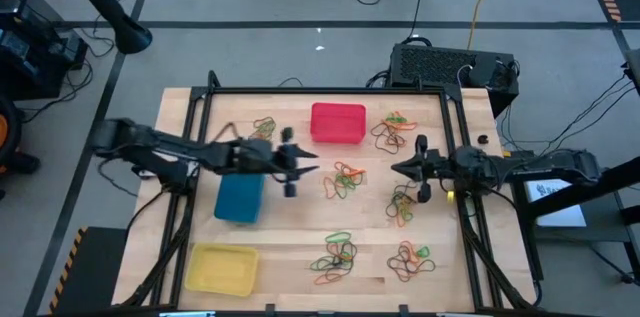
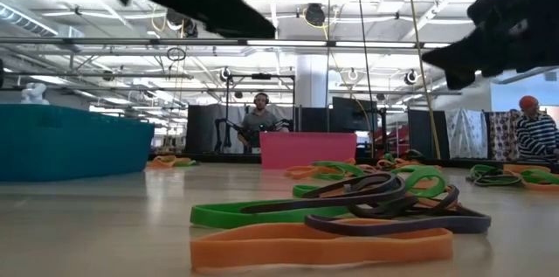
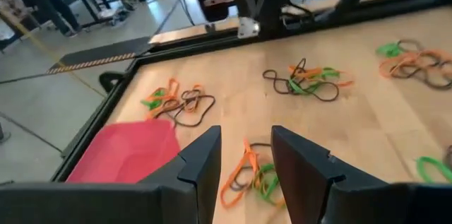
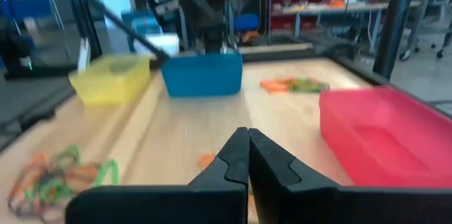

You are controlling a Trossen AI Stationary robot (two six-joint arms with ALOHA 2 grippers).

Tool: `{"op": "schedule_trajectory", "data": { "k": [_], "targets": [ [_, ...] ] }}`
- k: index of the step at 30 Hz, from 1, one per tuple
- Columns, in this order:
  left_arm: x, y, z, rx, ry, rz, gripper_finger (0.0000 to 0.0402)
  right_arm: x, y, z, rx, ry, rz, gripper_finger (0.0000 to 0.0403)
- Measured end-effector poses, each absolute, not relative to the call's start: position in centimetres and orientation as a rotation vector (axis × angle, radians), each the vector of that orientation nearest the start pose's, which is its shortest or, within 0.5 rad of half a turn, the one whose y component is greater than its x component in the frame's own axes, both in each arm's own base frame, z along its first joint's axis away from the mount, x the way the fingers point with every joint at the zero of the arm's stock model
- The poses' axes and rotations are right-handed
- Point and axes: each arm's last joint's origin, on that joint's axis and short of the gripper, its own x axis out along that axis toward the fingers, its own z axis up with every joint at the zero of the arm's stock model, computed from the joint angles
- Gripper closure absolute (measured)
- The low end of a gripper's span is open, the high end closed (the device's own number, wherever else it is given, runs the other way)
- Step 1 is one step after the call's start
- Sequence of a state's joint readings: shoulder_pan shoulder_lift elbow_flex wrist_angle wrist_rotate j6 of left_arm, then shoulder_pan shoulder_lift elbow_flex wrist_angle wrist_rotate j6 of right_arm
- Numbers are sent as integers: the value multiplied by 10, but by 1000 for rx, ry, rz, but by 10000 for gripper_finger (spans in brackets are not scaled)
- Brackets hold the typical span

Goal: Sort rubber bands into baskets

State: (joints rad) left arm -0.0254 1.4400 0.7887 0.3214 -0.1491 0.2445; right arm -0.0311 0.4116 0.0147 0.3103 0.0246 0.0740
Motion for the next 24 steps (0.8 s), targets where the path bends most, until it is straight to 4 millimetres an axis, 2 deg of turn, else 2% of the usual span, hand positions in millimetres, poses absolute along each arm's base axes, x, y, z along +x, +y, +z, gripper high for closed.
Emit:
{"op": "schedule_trajectory", "data": {
  "k": [4, 8, 13, 17, 20, 24],
  "targets": [
    [345, -4, 218, 347, 417, 7, 268, 127, -5, 154, 39, 155, -55, 403],
    [379, 1, 200, 337, 490, -92, 268, 131, -5, 152, -11, 187, -50, 403],
    [411, 7, 184, 320, 621, -114, 268, 142, -5, 159, -32, 194, -51, 403],
    [422, 9, 176, 315, 699, -125, 268, 163, -4, 165, 34, 267, -51, 403],
    [423, 12, 165, 307, 734, -152, 268, 182, -1, 160, 12, 377, -32, 403],
    [421, 18, 163, 274, 753, -200, 268, 208, 1, 152, -34, 482, -12, 403]
  ]
}}
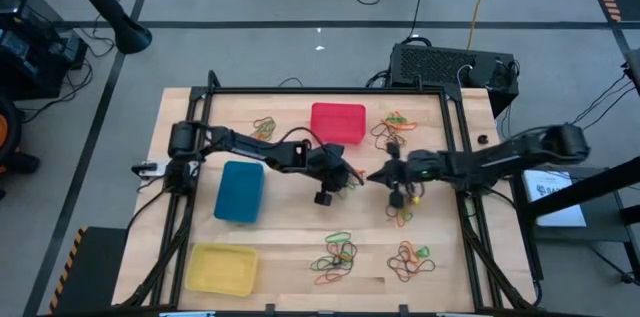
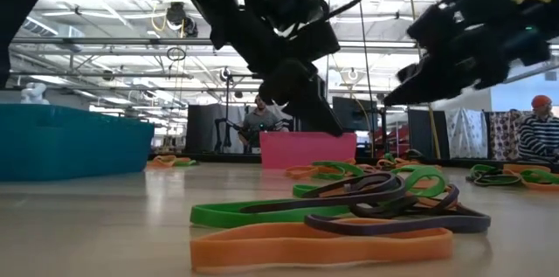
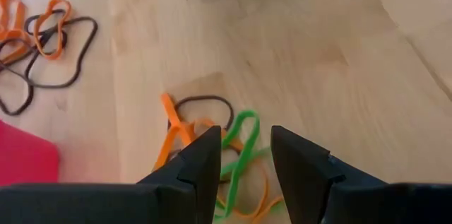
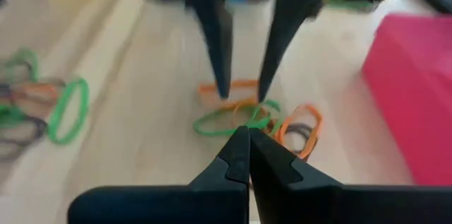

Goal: Sort rubber bands into baskets

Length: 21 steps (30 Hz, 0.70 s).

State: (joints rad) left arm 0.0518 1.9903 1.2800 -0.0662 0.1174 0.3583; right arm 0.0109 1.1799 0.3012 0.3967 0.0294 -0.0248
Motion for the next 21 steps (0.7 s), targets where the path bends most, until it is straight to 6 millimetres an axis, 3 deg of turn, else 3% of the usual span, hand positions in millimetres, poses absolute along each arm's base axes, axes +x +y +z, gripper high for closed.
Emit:
{"op": "schedule_trajectory", "data": {
  "k": [7, 15, 21],
  "targets": [
    [421, 29, 155, 272, 768, -198, 268, 228, 2, 149, -52, 596, -3, 403],
    [422, 30, 125, 258, 852, -211, 268, 229, 2, 152, -97, 578, 9, 403],
    [422, 30, 123, 257, 856, -211, 268, 229, -2, 152, -124, 574, 2, 403]
  ]
}}
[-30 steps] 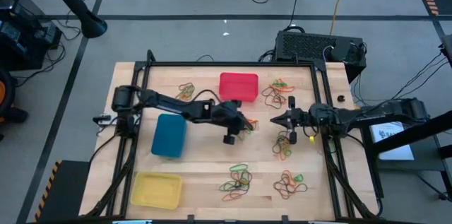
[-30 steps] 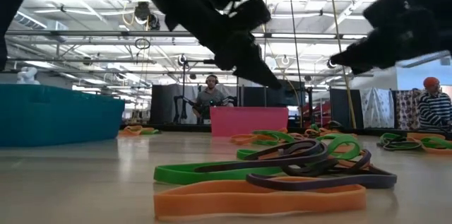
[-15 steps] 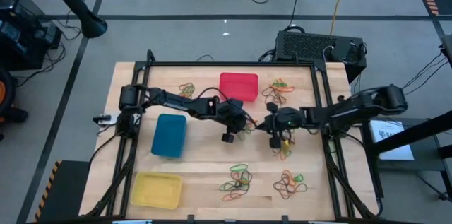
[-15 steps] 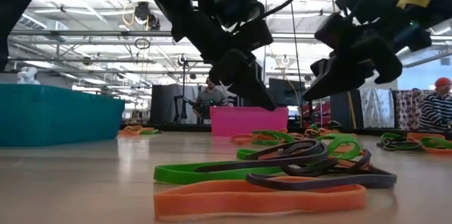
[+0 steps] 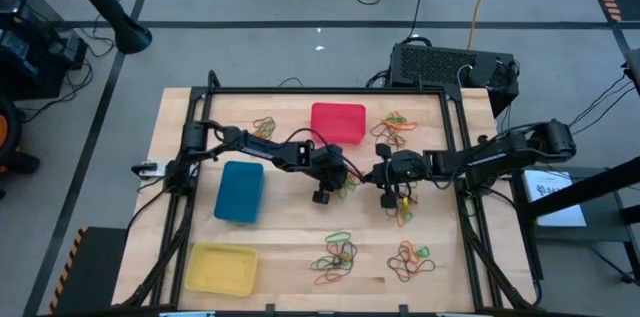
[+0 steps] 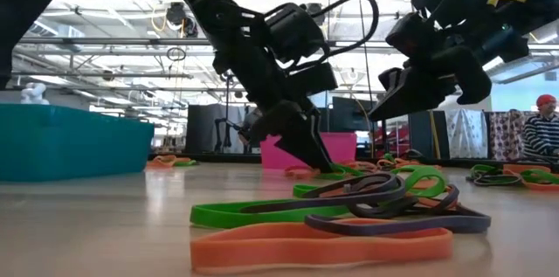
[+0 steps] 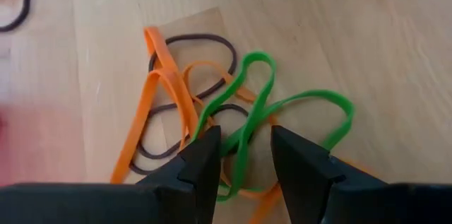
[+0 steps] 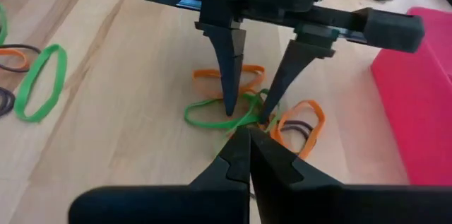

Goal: Sort rubber bands into baskets

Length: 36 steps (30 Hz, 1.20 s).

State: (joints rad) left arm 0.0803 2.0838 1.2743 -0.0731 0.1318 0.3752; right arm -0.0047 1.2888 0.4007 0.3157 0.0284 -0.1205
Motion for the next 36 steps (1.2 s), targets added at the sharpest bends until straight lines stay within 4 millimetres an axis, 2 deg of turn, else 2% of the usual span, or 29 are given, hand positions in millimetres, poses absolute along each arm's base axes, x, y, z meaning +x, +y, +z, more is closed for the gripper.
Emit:
{"op": "schedule_trajectory", "data": {
  "k": [6, 14, 21, 28, 36],
  "targets": [
    [422, 30, 123, 262, 864, -210, 287, 229, -8, 153, -117, 575, -26, 403],
    [421, 37, 123, 259, 869, -195, 391, 229, -10, 153, -114, 575, -34, 403],
    [418, 39, 135, 259, 856, -186, 392, 229, -10, 152, -114, 575, -35, 403],
    [408, 38, 174, 261, 812, -174, 397, 229, -10, 152, -114, 575, -35, 403],
    [404, 38, 177, 236, 843, -169, 387, 229, -10, 152, -110, 575, -36, 403]
  ]
}}
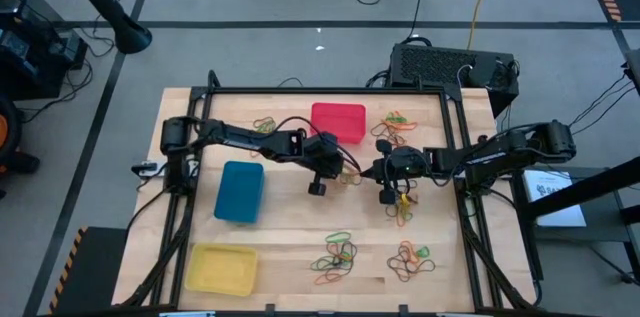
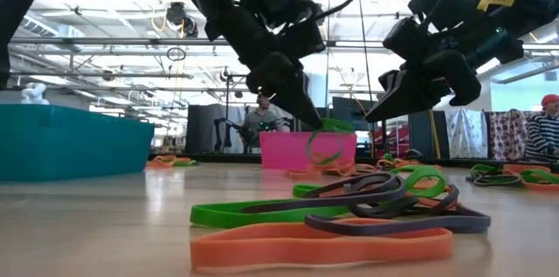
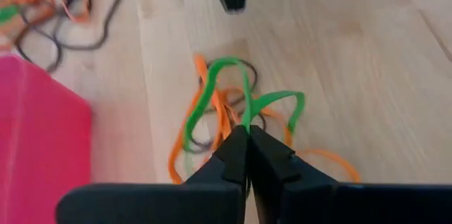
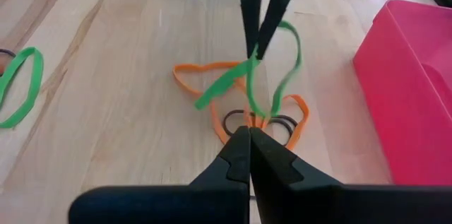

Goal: Sort rubber bands into baskets

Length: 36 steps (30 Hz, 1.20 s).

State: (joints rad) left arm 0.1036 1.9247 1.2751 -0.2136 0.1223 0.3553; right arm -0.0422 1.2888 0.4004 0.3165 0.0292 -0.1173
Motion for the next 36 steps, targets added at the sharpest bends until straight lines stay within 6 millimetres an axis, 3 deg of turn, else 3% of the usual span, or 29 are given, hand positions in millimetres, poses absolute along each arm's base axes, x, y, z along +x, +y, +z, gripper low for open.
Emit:
{"op": "schedule_trajectory", "data": {
  "k": [20, 30, 36],
  "targets": [
    [396, 41, 167, 208, 980, -65, 373, 229, -10, 152, -109, 576, -34, 403],
    [394, 44, 166, 244, 1010, 2, 295, 229, -10, 152, -108, 576, -33, 403],
    [394, 48, 161, 222, 1019, -16, 283, 228, -10, 152, -108, 579, -32, 403]
  ]
}}
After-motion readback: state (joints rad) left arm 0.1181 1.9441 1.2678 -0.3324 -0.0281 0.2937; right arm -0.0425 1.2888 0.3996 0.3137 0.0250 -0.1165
